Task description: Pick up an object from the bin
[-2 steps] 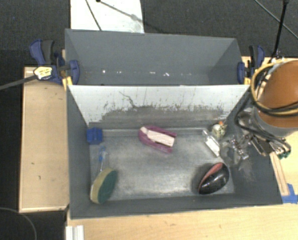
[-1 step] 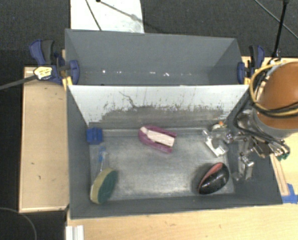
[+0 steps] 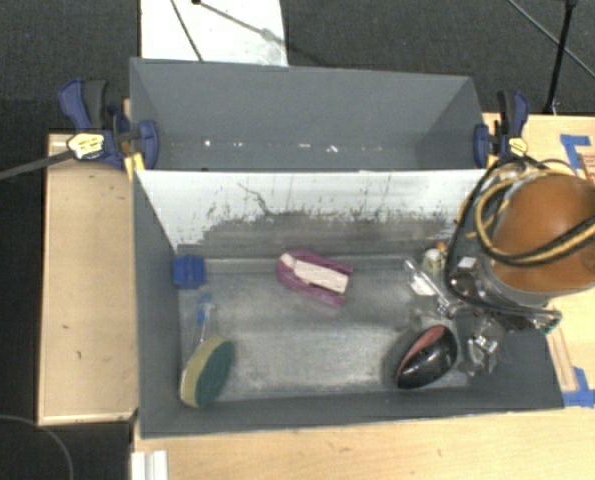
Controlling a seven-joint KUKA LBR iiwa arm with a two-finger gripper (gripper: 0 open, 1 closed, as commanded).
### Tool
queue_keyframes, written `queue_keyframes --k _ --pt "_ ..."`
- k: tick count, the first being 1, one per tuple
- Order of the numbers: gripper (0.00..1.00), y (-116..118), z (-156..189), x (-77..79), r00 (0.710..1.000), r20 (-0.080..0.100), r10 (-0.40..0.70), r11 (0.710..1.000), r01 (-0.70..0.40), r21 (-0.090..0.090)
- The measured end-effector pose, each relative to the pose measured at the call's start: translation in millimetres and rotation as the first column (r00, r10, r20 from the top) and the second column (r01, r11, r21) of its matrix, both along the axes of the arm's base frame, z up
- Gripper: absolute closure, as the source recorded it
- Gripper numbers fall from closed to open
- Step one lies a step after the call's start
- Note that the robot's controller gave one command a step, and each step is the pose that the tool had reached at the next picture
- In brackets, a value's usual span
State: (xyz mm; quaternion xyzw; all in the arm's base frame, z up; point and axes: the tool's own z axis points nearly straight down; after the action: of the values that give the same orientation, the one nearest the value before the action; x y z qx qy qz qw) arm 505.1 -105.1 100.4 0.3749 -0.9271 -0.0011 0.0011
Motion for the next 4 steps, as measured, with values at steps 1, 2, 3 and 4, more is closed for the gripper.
queue_keyframes --k 1,2,3,4 --pt "1.00 -1 3 1.1 1.000 0.005 -0.003 1.000 0.003 -0.002" --pt "1.00 8 107 14.5 1.000 0.014 -0.002 1.000 0.002 -0.002" --pt "0.00 8 103 12.7 1.000 0.005 -0.007 1.000 0.007 0.000" --pt "0.00 50 -16 -22.6 0.995 0.008 0.102 0.995 -0.102 -0.002"
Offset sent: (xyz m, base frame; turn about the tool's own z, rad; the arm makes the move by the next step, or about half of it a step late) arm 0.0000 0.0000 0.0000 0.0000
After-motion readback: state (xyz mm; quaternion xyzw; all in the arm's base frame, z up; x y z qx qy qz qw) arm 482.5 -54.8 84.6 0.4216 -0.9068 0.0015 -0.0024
